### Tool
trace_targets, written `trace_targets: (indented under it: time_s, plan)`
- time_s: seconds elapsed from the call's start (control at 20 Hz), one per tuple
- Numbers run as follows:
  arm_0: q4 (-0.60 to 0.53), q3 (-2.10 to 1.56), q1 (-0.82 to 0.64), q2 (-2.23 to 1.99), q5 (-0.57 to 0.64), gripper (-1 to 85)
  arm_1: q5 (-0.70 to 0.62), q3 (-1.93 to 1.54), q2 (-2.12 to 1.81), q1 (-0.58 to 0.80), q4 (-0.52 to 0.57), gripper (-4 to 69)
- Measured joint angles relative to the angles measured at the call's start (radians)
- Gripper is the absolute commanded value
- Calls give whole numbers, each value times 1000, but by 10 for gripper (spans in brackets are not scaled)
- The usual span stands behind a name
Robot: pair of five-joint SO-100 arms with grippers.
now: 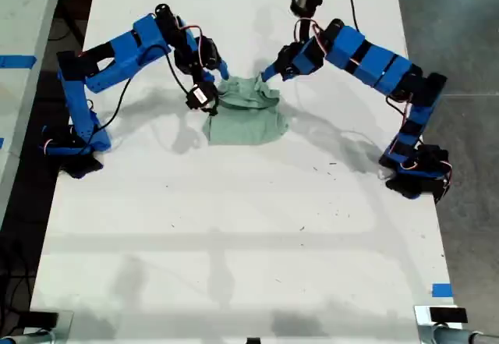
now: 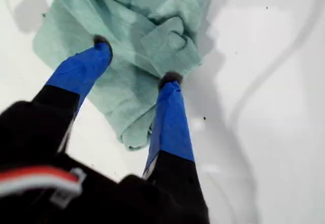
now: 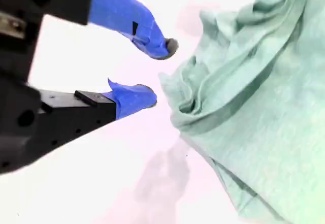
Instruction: Fold t shirt
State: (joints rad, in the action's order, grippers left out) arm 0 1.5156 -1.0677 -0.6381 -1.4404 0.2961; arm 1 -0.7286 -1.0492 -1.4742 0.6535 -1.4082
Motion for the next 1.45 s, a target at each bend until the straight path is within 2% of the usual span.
trace_targets:
  time_s: [0.05, 0.1, 0.3, 0.45, 0.6, 0.7, 0.9, 1.1, 1.35, 1.45]
  plan:
    - [12, 0, 23, -63, -8, -2, 11, 0, -75, -8, -28, 37]
    - [23, 0, 49, -126, -20, -2, 34, -9, -158, -17, -67, 12]
    - [71, -25, 181, -403, -64, -2, 150, -97, -479, -61, -296, 12]
    - [75, -222, 242, -718, -112, -2, 184, -299, -821, -104, -345, 13]
    - [55, -528, 272, -1023, -170, -2, 241, -509, -1108, -206, -345, 13]
    - [-15, -758, 304, -1173, -209, -2, 282, -658, -1218, -265, -345, 13]
    - [-173, -1149, 397, -1388, -299, -2, 364, -1005, -1528, -299, -328, 13]
    - [-308, -1471, 506, -1563, -376, -2, 420, -1315, -1878, -417, -276, 13]
    - [-345, -1887, 607, -1983, -483, -2, 462, -1660, -2019, -545, -107, 13]
    - [-347, -1987, 647, -2098, -494, -2, 468, -1703, -2026, -531, -98, 12]
